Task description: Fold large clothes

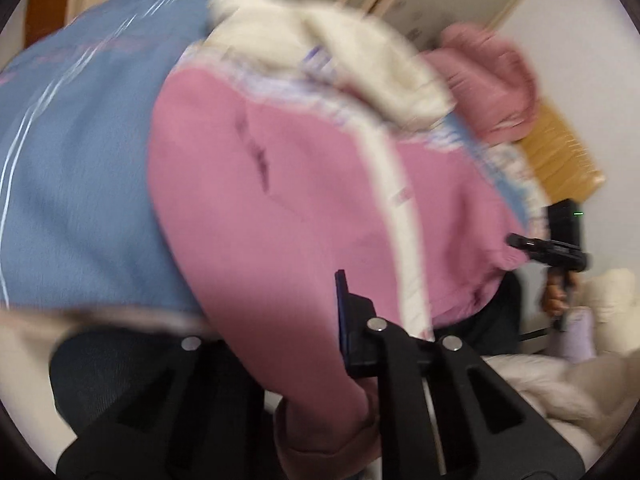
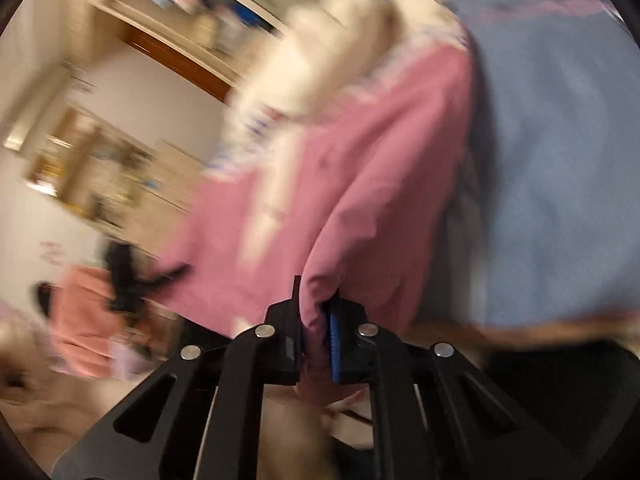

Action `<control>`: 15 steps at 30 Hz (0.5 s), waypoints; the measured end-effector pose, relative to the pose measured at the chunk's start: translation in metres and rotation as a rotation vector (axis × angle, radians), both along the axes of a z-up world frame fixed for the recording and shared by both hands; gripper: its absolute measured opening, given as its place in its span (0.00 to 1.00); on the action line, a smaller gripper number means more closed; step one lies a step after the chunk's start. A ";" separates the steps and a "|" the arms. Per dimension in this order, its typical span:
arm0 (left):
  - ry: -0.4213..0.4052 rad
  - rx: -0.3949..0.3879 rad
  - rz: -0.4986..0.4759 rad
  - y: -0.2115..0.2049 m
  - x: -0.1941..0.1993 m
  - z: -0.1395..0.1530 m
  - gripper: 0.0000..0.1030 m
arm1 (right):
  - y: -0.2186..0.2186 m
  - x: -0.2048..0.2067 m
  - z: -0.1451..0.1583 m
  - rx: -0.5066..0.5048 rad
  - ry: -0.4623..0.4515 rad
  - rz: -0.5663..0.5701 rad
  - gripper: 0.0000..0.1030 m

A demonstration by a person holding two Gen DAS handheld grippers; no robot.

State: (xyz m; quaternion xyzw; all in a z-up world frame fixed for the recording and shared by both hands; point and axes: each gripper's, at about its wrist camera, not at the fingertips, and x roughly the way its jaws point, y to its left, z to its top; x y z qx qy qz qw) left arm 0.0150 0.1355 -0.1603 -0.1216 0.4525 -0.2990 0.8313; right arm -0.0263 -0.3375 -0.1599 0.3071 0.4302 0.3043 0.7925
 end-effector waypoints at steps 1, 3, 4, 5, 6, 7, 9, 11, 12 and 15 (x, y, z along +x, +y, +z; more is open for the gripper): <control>-0.038 -0.040 -0.017 0.001 0.003 0.014 0.12 | -0.003 0.006 0.013 0.068 -0.048 -0.005 0.09; -0.109 -0.143 -0.041 0.005 0.020 0.044 0.12 | -0.006 0.025 0.034 0.149 -0.117 -0.019 0.09; -0.126 -0.188 -0.046 0.007 0.033 0.058 0.12 | -0.007 0.037 0.044 0.171 -0.143 -0.028 0.09; -0.134 -0.204 -0.046 0.004 0.045 0.067 0.12 | -0.010 0.046 0.051 0.176 -0.161 -0.037 0.09; -0.151 -0.214 -0.041 0.003 0.059 0.080 0.12 | -0.009 0.063 0.061 0.178 -0.184 -0.056 0.09; -0.177 -0.225 -0.032 0.002 0.078 0.096 0.12 | -0.009 0.082 0.071 0.188 -0.200 -0.078 0.09; -0.188 -0.258 -0.011 0.005 0.110 0.115 0.12 | -0.015 0.120 0.091 0.213 -0.223 -0.137 0.09; -0.148 -0.303 0.065 0.006 0.163 0.131 0.12 | -0.024 0.150 0.103 0.214 -0.235 -0.208 0.09; -0.130 -0.311 0.106 0.008 0.185 0.137 0.12 | -0.033 0.174 0.112 0.214 -0.234 -0.271 0.08; -0.110 -0.275 0.258 0.010 0.256 0.152 0.12 | -0.058 0.225 0.124 0.178 -0.228 -0.431 0.08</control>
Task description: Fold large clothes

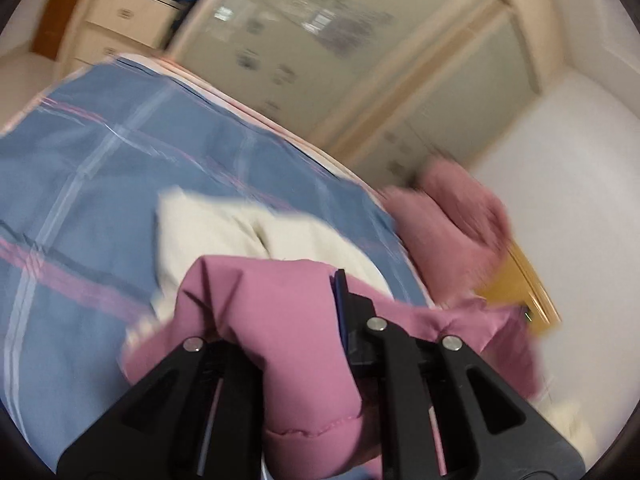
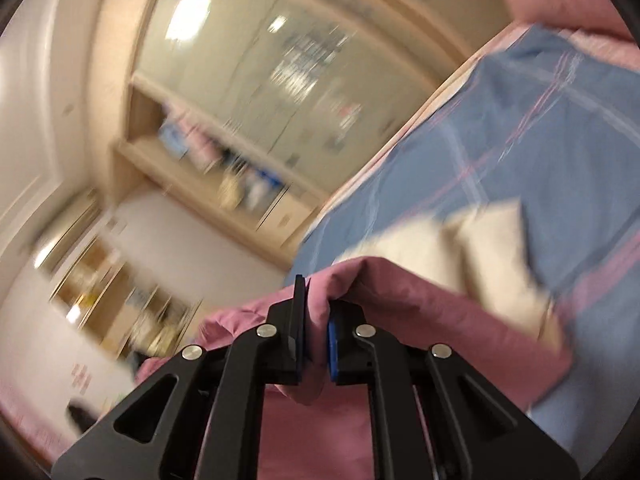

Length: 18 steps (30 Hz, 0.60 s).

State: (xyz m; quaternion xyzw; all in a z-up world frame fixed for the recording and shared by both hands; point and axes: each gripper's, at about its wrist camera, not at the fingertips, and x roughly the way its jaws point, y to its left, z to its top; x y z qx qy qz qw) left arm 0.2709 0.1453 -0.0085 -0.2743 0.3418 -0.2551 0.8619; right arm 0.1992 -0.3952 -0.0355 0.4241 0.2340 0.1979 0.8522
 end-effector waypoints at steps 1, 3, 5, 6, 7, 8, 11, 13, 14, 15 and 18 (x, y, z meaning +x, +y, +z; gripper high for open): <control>0.016 0.011 0.043 0.002 0.019 0.000 0.12 | -0.010 0.018 0.000 0.001 0.021 -0.054 0.08; 0.085 0.053 0.110 0.003 0.071 -0.010 0.12 | -0.025 0.046 -0.008 0.023 0.063 -0.123 0.08; 0.145 0.101 0.141 0.000 0.107 -0.026 0.13 | -0.037 0.071 -0.019 -0.002 0.102 -0.177 0.08; 0.175 0.121 0.160 0.001 0.126 -0.036 0.13 | -0.042 0.085 -0.026 -0.041 0.131 -0.205 0.08; 0.210 0.139 0.179 0.002 0.143 -0.050 0.13 | -0.045 0.097 -0.033 -0.071 0.159 -0.225 0.09; 0.245 0.135 0.192 0.003 0.157 -0.064 0.13 | -0.049 0.106 -0.045 -0.088 0.187 -0.240 0.09; 0.357 0.042 0.197 0.018 0.184 -0.114 0.17 | -0.058 0.144 -0.088 -0.078 0.285 -0.243 0.17; 0.402 -0.048 0.178 0.026 0.195 -0.141 0.19 | -0.060 0.159 -0.121 -0.033 0.317 -0.202 0.19; 0.421 -0.107 0.163 0.031 0.198 -0.154 0.19 | -0.062 0.165 -0.132 -0.016 0.330 -0.181 0.20; 0.437 -0.171 0.147 0.038 0.200 -0.164 0.19 | -0.064 0.170 -0.145 0.016 0.348 -0.152 0.21; 0.441 -0.356 0.102 0.058 0.197 -0.172 0.21 | -0.078 0.176 -0.167 0.137 0.363 -0.089 0.22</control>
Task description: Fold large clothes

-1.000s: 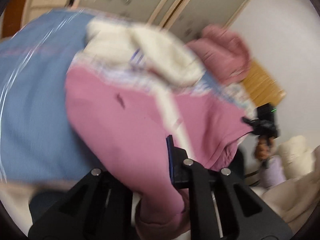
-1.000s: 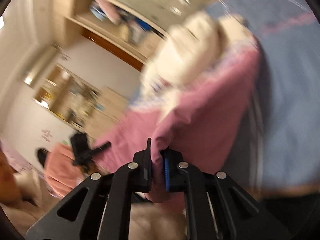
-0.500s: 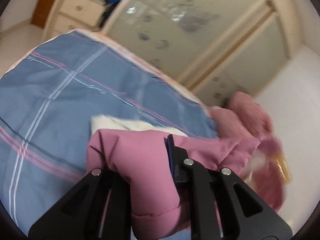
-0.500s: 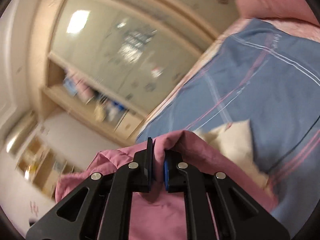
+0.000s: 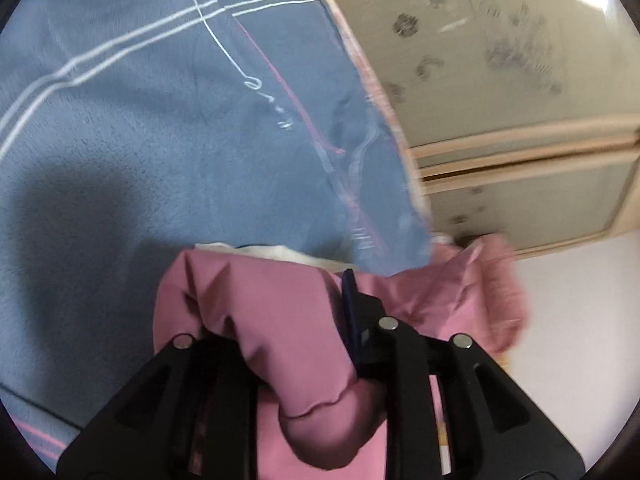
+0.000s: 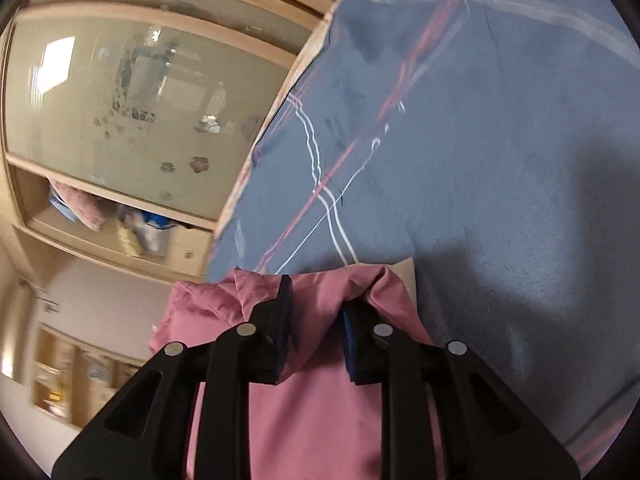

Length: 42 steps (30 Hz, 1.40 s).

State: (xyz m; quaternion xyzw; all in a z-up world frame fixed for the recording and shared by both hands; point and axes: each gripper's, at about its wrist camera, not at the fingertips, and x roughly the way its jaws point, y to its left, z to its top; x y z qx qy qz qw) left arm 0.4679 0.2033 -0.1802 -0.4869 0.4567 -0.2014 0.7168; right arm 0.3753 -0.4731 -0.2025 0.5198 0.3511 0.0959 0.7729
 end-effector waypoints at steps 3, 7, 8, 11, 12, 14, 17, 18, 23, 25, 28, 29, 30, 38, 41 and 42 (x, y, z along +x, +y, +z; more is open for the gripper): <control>-0.033 -0.100 0.009 0.014 -0.006 0.014 0.26 | -0.012 -0.003 0.003 0.083 -0.017 0.015 0.27; -0.175 -0.126 0.008 0.016 -0.023 0.065 0.72 | -0.022 -0.023 0.041 0.022 -0.083 -0.087 0.99; -0.213 -0.143 0.049 0.019 -0.028 0.078 0.83 | -0.028 -0.036 0.057 -0.065 -0.098 -0.183 0.99; -0.355 -0.058 0.248 0.041 -0.058 0.125 0.98 | -0.032 -0.045 0.079 -0.123 -0.106 -0.159 0.99; -0.362 0.027 0.264 0.038 -0.066 0.141 0.98 | -0.026 -0.051 0.090 -0.178 -0.108 -0.134 0.99; -0.381 0.193 0.254 0.019 -0.081 0.165 0.98 | 0.003 -0.060 0.113 -0.358 -0.118 -0.087 0.99; -0.434 0.544 0.196 -0.049 -0.105 0.183 0.97 | 0.058 -0.066 0.132 -0.523 -0.157 0.015 0.92; -0.448 0.640 0.169 -0.074 -0.109 0.183 0.92 | 0.090 -0.066 0.135 -0.580 -0.169 0.081 0.83; -0.389 0.890 -0.165 -0.213 -0.114 0.123 0.33 | 0.244 -0.055 0.120 -0.924 -0.142 0.374 0.51; -0.321 0.911 -0.250 -0.244 -0.105 0.091 0.19 | 0.277 -0.050 0.106 -1.102 -0.131 0.361 0.53; -0.256 1.026 -0.260 -0.262 -0.085 0.046 0.19 | 0.277 -0.034 0.082 -1.171 -0.111 0.368 0.61; -0.231 0.979 -0.264 -0.255 -0.081 0.039 0.19 | 0.267 -0.026 0.073 -1.186 -0.094 0.353 0.61; -0.206 0.901 -0.254 -0.243 -0.075 0.033 0.14 | 0.258 -0.024 0.069 -1.187 -0.081 0.330 0.61; -0.177 0.845 -0.213 -0.213 -0.076 0.010 0.04 | 0.190 -0.010 0.032 -1.040 0.057 0.172 0.82; -0.180 0.923 -0.181 -0.222 -0.090 0.021 0.03 | 0.189 -0.010 0.038 -1.037 0.095 0.163 0.84; -0.196 0.929 -0.173 -0.223 -0.098 0.031 0.13 | 0.186 -0.015 0.047 -1.015 0.087 0.139 0.82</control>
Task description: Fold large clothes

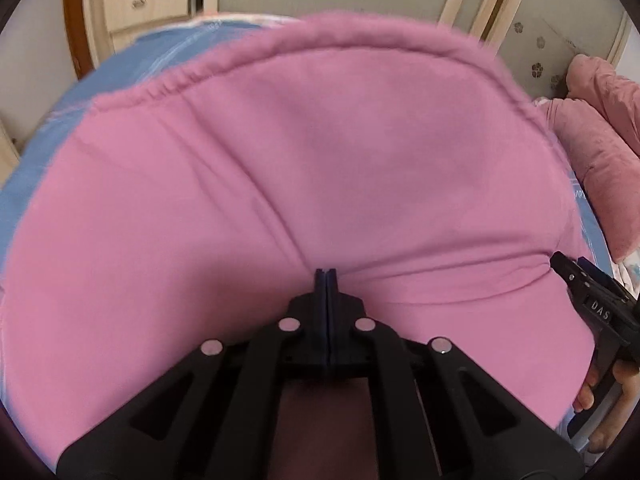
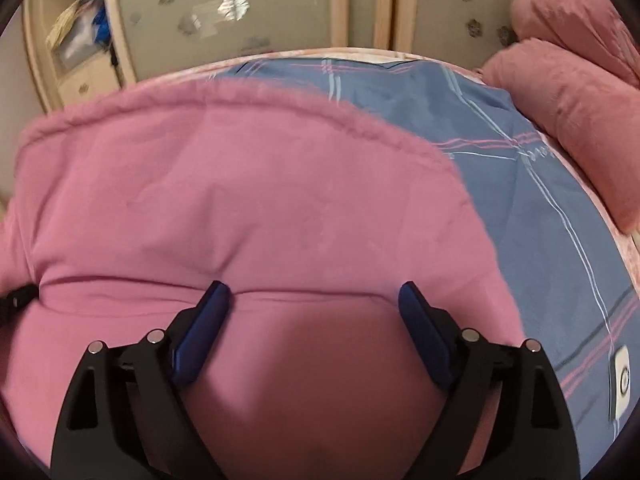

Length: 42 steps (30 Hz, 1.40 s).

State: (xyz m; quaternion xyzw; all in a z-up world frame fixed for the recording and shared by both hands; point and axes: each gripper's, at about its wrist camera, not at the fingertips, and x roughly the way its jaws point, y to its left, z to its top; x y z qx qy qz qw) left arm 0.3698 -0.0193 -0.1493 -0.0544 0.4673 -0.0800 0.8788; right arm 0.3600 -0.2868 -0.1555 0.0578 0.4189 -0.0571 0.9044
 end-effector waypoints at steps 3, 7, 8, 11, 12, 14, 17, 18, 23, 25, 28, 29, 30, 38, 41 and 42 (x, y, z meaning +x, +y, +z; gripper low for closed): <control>-0.209 -0.023 0.007 0.002 -0.036 0.043 0.95 | 0.005 -0.020 0.034 0.084 -0.120 0.023 0.76; -0.286 0.062 -0.017 -0.015 -0.037 0.071 0.89 | 0.032 -0.005 0.053 0.100 -0.113 0.092 0.65; -0.268 0.071 -0.036 -0.021 -0.031 0.073 0.89 | 0.039 0.000 0.052 0.090 -0.098 0.103 0.62; -0.202 0.125 -0.040 -0.040 0.002 0.053 0.84 | 0.053 0.029 0.032 0.011 -0.038 0.094 0.62; -0.177 0.135 -0.041 -0.043 0.013 0.044 0.81 | 0.055 0.033 0.026 -0.001 -0.029 0.089 0.62; -0.100 0.140 -0.025 -0.050 0.033 0.016 0.79 | 0.056 0.038 0.013 -0.013 -0.015 0.085 0.65; -0.070 0.104 -0.011 -0.046 0.048 -0.008 0.82 | 0.057 0.050 -0.001 -0.022 0.006 0.088 0.68; -0.072 0.127 -0.008 -0.049 0.050 -0.011 0.83 | 0.060 0.053 -0.004 -0.034 0.015 0.086 0.69; -0.052 0.208 0.012 -0.058 0.065 -0.025 0.86 | 0.061 0.072 -0.016 -0.054 0.054 0.074 0.72; -0.054 0.199 0.012 -0.055 0.061 -0.018 0.86 | 0.062 0.067 -0.014 -0.066 0.043 0.077 0.72; -0.100 0.149 0.039 -0.040 0.031 0.013 0.78 | 0.055 0.029 0.014 -0.039 -0.056 0.074 0.72; -0.133 0.125 0.049 -0.033 0.016 0.024 0.77 | 0.054 0.006 0.026 -0.033 -0.105 0.080 0.72; -0.176 0.103 0.053 -0.026 -0.004 0.034 0.78 | 0.053 -0.014 0.034 -0.022 -0.148 0.089 0.74; -0.099 0.222 0.033 -0.024 -0.054 0.007 0.84 | 0.063 -0.067 0.005 -0.142 -0.076 0.075 0.79; -0.144 0.240 0.028 -0.028 -0.072 0.015 0.81 | 0.069 -0.088 0.028 -0.126 -0.087 0.067 0.79; -0.166 0.196 0.023 -0.025 -0.085 0.024 0.81 | 0.068 -0.099 0.035 -0.091 -0.107 0.069 0.79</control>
